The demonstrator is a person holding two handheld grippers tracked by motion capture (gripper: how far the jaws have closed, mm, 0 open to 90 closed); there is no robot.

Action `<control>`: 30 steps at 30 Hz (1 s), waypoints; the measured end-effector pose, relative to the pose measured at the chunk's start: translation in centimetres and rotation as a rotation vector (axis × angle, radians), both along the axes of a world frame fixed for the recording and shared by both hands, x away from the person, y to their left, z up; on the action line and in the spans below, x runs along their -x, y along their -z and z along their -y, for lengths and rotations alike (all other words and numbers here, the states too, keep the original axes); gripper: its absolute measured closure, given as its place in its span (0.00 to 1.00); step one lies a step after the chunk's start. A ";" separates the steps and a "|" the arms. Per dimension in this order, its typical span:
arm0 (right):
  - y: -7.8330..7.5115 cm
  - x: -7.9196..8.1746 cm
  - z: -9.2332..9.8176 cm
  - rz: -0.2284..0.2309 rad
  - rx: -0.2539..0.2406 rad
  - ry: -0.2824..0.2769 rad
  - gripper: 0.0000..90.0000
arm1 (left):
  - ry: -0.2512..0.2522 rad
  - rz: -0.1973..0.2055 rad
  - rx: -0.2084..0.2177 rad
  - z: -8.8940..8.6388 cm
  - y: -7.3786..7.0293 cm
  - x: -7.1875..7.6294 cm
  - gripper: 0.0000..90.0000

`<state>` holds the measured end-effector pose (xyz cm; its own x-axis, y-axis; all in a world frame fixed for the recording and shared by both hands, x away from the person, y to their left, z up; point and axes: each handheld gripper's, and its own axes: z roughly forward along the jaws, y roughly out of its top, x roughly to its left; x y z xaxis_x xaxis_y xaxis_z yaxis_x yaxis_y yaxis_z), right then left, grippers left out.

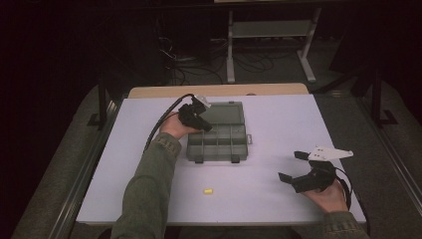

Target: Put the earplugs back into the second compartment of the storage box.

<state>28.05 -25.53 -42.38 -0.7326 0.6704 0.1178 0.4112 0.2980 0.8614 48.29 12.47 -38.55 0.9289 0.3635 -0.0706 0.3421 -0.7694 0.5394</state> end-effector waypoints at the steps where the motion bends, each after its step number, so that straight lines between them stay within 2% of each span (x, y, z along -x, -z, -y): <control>1: 0.0 0.0 0.0 0.000 0.000 0.000 0.00 | -0.009 0.000 0.002 0.0 -0.1 0.0 0.87; 2: 0.0 0.0 0.0 0.000 0.000 0.000 0.00 | -0.009 0.000 0.002 0.0 -0.1 0.0 0.81; 3: 0.0 0.0 0.0 0.000 0.000 -0.001 0.00 | -0.009 -0.008 0.011 0.0 -0.2 0.1 0.81; 4: 0.0 0.0 0.0 -0.002 0.000 0.000 0.00 | -0.009 -0.020 0.029 0.0 -0.3 0.1 0.70; 5: 0.0 0.0 0.0 -0.002 0.000 0.000 0.00 | -0.005 -0.016 0.031 0.0 -0.5 0.3 0.70; 6: 0.0 0.0 0.0 -0.001 0.000 0.000 0.00 | -0.006 -0.006 0.034 0.0 -0.8 0.4 0.66; 7: 0.0 0.0 0.0 -0.001 0.001 -0.001 0.00 | -0.002 0.002 0.036 -0.1 -1.1 0.5 0.56; 8: 0.0 0.0 0.0 -0.002 0.001 -0.001 0.00 | 0.002 0.011 0.061 -0.2 -1.7 0.8 0.52; 11: 0.0 0.0 0.0 -0.002 0.002 -0.001 0.00 | 0.011 0.024 0.075 -0.3 -2.4 1.3 0.40; 12: 0.0 0.0 0.0 -0.002 0.002 -0.001 0.00 | 0.020 0.033 0.076 -0.3 -2.8 1.6 0.40; 16: 0.0 0.1 0.0 0.000 -0.003 0.005 0.00 | 0.029 0.054 0.119 -0.9 -4.4 2.7 0.26; 18: 0.0 0.1 0.1 0.000 -0.003 0.007 0.00 | 0.024 0.076 0.140 -1.1 -5.3 3.3 0.13; 19: 0.0 0.1 0.1 0.000 -0.003 0.007 0.00 | 0.023 0.092 0.148 -1.3 -5.7 3.7 0.13; 22: 0.0 0.1 0.0 0.000 -0.001 0.009 0.00 | 0.014 0.125 0.174 -1.6 -6.9 4.8 0.03; 28: -0.1 0.1 0.0 0.005 0.002 0.010 0.00 | 0.042 0.184 0.171 -1.5 -8.5 7.1 0.00; 29: -0.1 0.1 0.0 0.005 0.002 0.009 0.00 | 0.056 0.203 0.170 -1.4 -9.0 7.9 0.00; 30: -0.1 0.1 0.0 0.005 0.002 0.009 0.00 | 0.056 0.203 0.170 -1.4 -9.0 7.9 0.00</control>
<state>27.93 -25.58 -42.25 -0.7269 0.6774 0.1125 0.4093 0.2959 0.8631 40.38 13.88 -29.51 0.9487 0.3099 0.0633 0.1732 -0.6764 0.7159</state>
